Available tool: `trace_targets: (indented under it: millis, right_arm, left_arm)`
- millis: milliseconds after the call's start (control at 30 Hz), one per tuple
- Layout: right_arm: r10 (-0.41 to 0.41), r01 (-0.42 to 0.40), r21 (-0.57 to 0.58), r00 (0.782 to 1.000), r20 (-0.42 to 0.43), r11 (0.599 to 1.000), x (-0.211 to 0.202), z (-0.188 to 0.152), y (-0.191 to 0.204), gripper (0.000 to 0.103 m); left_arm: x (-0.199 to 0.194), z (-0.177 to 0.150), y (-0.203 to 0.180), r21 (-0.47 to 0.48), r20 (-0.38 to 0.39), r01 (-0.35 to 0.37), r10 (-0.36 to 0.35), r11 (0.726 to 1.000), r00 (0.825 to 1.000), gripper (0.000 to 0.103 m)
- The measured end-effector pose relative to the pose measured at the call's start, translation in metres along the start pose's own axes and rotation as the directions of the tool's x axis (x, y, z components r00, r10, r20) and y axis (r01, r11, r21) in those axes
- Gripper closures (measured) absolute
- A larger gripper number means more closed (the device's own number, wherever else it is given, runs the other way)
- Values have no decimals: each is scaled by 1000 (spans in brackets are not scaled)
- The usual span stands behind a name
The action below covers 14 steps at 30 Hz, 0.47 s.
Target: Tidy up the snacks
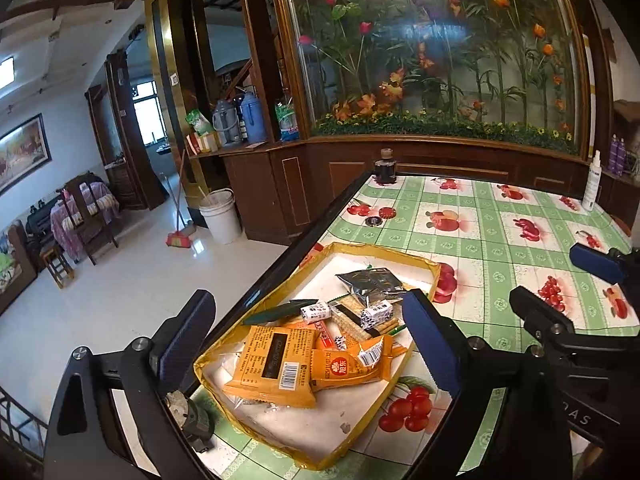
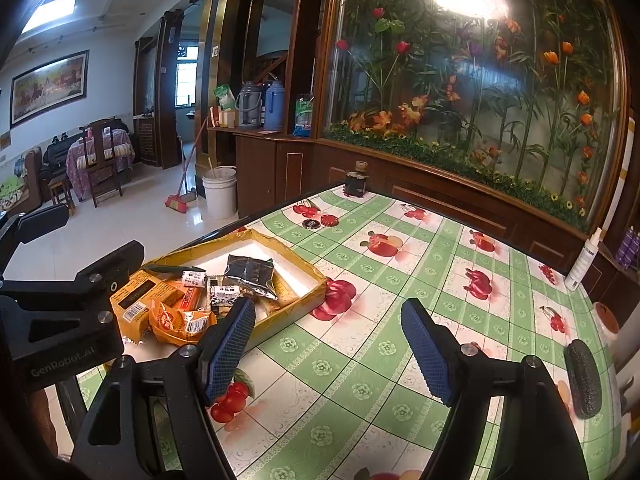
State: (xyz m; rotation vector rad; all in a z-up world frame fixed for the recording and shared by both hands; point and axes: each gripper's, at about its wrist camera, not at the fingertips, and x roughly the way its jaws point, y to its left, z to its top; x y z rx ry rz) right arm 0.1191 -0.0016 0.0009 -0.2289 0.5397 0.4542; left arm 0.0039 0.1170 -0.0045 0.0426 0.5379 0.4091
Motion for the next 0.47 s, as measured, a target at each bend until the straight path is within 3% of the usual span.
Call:
trace_targets:
  millis: [133,300,467]
  right_arm:
    - [6,-6,4,1000,-8,1000,1,-1,2,26]
    - [18,-18,8,1000,-17,1000,4,-1,4,26]
    - [19,-19,8,1000,-19,1000,3,-2,6,26]
  left_arm:
    - [-3,-1,7,-34,33,-37,38,999,999,8]
    - [-2,0,14,-68,13,13,-12,998,1000,6]
    - [-3,-1,16,-80,-3,18,-18,997,1000,6]
